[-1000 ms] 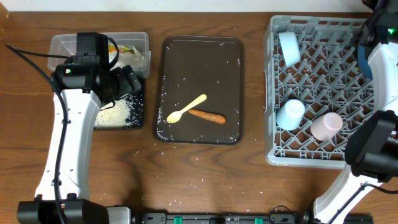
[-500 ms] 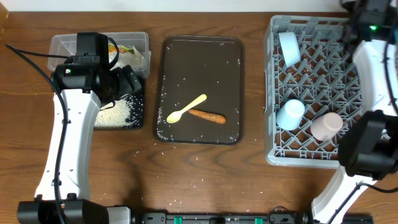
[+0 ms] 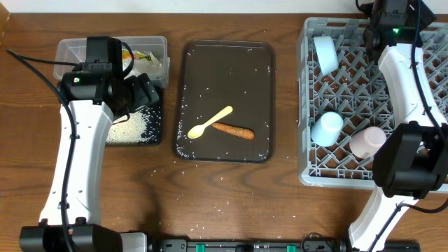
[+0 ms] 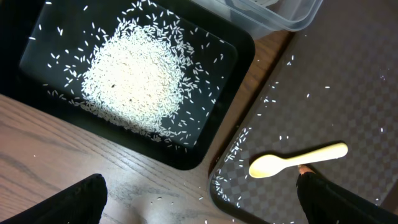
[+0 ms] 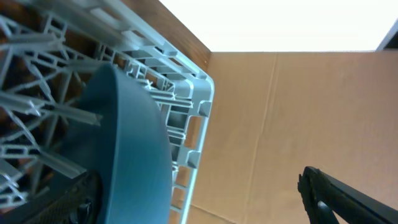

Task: Sort waste into correct bins and load items into the dishwasher rack
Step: 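Carry the blue plate right and stand it in the rack, then release the plate and withdraw the right gripper from the rack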

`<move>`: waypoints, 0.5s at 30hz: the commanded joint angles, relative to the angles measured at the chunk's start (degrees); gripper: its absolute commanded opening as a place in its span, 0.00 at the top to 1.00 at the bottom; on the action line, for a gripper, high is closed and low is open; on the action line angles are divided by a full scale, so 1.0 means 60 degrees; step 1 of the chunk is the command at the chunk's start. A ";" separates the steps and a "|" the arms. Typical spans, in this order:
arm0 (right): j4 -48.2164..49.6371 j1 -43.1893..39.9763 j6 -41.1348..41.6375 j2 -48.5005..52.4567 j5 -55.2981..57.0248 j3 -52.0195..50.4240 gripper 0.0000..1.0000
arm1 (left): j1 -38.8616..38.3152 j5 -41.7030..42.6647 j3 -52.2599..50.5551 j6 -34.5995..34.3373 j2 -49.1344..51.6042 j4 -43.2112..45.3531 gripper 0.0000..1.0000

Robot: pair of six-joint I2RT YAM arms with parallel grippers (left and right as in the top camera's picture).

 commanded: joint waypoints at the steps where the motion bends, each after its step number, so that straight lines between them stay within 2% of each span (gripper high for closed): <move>1: 0.0029 0.0164 0.1381 -0.0255 -0.0055 -0.0022 0.01 | 0.0040 -0.0117 0.0000 0.0022 0.0051 -0.0033 0.00; 6: -0.0153 0.0568 0.2772 -0.1064 -0.1311 -0.0022 0.01 | 0.0040 -0.0117 0.0000 0.0022 0.0051 -0.0033 0.00; 10: -0.0772 0.1180 0.4809 -0.1807 -0.3355 -0.0022 0.01 | 0.0040 -0.0117 0.0000 0.0022 0.0051 -0.0033 0.00; 15: -0.2011 0.2047 0.5683 -0.2390 -0.6007 -0.0022 0.01 | 0.0040 -0.0117 0.0000 0.0022 0.0051 -0.0033 0.01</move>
